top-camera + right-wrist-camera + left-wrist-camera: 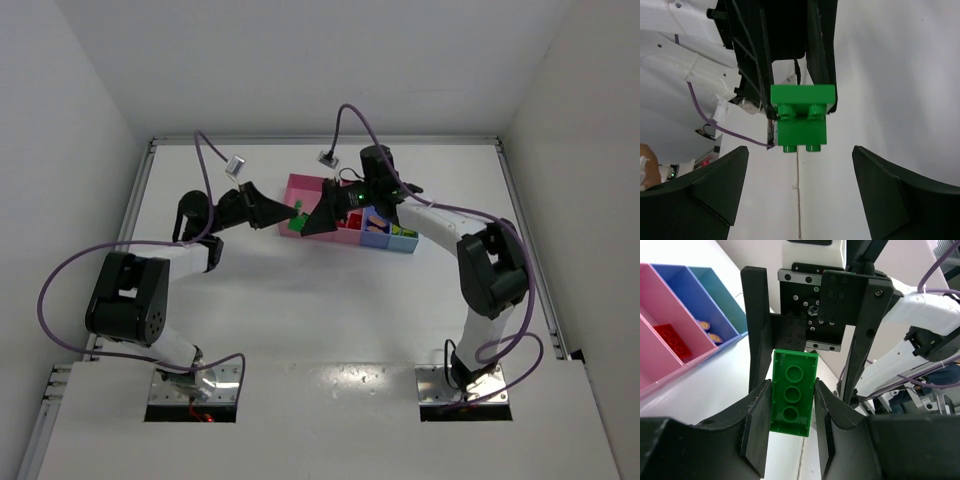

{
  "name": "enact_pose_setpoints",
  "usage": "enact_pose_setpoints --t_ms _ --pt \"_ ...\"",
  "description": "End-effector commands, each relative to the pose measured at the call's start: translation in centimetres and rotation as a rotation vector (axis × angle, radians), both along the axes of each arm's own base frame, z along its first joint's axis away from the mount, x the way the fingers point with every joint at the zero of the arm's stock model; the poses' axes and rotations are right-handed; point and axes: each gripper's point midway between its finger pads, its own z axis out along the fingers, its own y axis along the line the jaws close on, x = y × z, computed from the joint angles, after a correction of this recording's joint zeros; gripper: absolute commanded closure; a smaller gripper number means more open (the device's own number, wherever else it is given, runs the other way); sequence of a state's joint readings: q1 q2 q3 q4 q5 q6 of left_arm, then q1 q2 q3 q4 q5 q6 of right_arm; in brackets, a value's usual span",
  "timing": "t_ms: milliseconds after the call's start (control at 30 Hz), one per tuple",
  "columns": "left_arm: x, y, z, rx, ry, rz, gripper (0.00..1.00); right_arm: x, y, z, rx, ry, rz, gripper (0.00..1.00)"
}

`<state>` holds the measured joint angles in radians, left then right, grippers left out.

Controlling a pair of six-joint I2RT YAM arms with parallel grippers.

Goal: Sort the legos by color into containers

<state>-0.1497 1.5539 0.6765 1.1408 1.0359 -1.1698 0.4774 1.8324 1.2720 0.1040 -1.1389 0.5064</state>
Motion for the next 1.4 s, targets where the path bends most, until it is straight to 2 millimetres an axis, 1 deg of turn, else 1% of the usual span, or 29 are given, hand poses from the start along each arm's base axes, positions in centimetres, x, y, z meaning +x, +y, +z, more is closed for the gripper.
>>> enact_pose_setpoints --t_ms 0,100,200,233,300,333,433,467,533,567,600,667,700,767,833,867,967,1000,1033,1067,1100,1133,1167,1200,1233,1267,1300,1333,1367 --pt "-1.1 -0.7 0.7 0.018 -0.089 -0.026 1.00 -0.1 1.2 2.7 0.065 -0.095 0.053 0.16" --pt "-1.3 -1.0 0.8 0.023 -0.090 -0.034 1.00 -0.4 1.5 2.7 0.066 -0.095 0.062 0.17" --pt "-1.4 -1.0 0.8 0.023 -0.090 -0.034 1.00 -0.3 1.5 2.3 0.063 -0.095 0.064 0.23" --pt "-1.4 -1.0 0.8 0.023 -0.090 -0.034 1.00 -0.1 1.6 2.3 0.060 -0.097 0.055 0.33" --pt "-1.3 -1.0 0.6 0.028 -0.090 -0.033 1.00 -0.2 1.5 2.0 0.060 -0.097 0.055 0.47" --pt "-1.3 -1.0 0.6 0.028 -0.090 -0.033 1.00 -0.2 1.5 2.0 0.060 -0.097 0.055 0.59" --pt "-1.3 -1.0 0.6 0.028 -0.090 -0.033 1.00 -0.4 1.4 2.0 0.064 -0.105 0.055 0.79" --pt "-1.3 -1.0 0.6 0.028 -0.090 -0.033 1.00 -0.6 1.3 2.1 0.067 -0.112 0.055 0.93" --pt "-0.8 -0.7 1.2 0.022 -0.110 -0.012 1.00 -0.9 1.1 1.9 0.068 -0.113 0.055 1.00" --pt "-0.5 -0.2 1.4 0.016 -0.118 0.002 1.00 -1.0 0.6 2.6 0.075 -0.127 0.046 1.00" --pt "-0.2 0.2 1.6 0.010 -0.118 0.021 1.00 -1.3 0.5 2.5 0.072 -0.122 0.046 1.00" --pt "0.6 1.6 2.4 -0.003 -0.131 0.071 1.00 -1.5 -0.2 2.2 0.068 -0.123 0.037 1.00" --pt "1.5 2.8 2.6 -0.010 -0.130 0.115 1.00 -1.8 -0.9 2.8 0.073 -0.153 0.029 1.00" --pt "2.0 4.0 3.1 -0.013 -0.148 0.156 1.00 -1.7 -1.5 2.5 0.064 -0.171 0.022 1.00" --pt "2.4 4.9 3.4 -0.013 -0.170 0.183 1.00 -1.0 -3.2 1.4 0.010 -0.218 -0.019 1.00" --pt "2.8 5.7 3.4 -0.011 -0.170 0.206 1.00 -1.0 -3.4 1.1 -0.009 -0.237 -0.027 1.00" --pt "3.3 6.6 3.4 0.000 -0.182 0.241 1.00 0.0 -5.0 0.1 -0.078 -0.278 -0.081 1.00" --pt "3.5 6.6 2.5 0.034 -0.170 0.250 1.00 1.6 -5.7 -0.2 -0.128 -0.304 -0.161 1.00" --pt "4.1 6.8 2.0 0.060 -0.167 0.265 1.00 2.3 -6.0 -1.0 -0.166 -0.307 -0.203 1.00" --pt "4.4 7.1 2.3 0.113 -0.245 0.290 1.00 4.0 -7.1 -1.9 -0.239 -0.319 -0.296 1.00" --pt "4.9 7.3 0.5 0.162 -0.166 0.305 1.00 5.2 -7.4 -2.3 -0.275 -0.330 -0.341 1.00" --pt "5.6 7.5 0.0 0.207 -0.160 0.342 1.00 6.6 -7.7 -2.1 -0.305 -0.349 -0.389 1.00" --pt "6.1 8.0 -0.6 0.255 -0.159 0.372 1.00 7.7 -8.1 -2.9 -0.370 -0.353 -0.445 1.00" --pt "6.6 8.1 -0.2 0.330 -0.238 0.392 1.00 8.4 -8.2 -3.1 -0.392 -0.354 -0.466 1.00" --pt "7.1 8.5 -1.4 0.405 -0.213 0.425 1.00 9.7 -7.9 -3.5 -0.422 -0.357 -0.489 1.00" --pt "7.2 8.9 -2.3 0.436 -0.185 0.443 1.00 10.2 -7.5 -3.9 -0.437 -0.362 -0.497 1.00" --pt "7.1 9.1 -2.6 0.453 -0.170 0.451 1.00 11.4 -7.4 -3.4 -0.440 -0.379 -0.518 1.00" --pt "7.2 9.2 -2.5 0.462 -0.173 0.459 1.00 12.1 -6.8 -4.6 -0.455 -0.363 -0.523 1.00" --pt "7.3 9.4 -2.8 0.475 -0.166 0.465 1.00 12.9 -6.9 -5.0 -0.473 -0.359 -0.550 1.00"
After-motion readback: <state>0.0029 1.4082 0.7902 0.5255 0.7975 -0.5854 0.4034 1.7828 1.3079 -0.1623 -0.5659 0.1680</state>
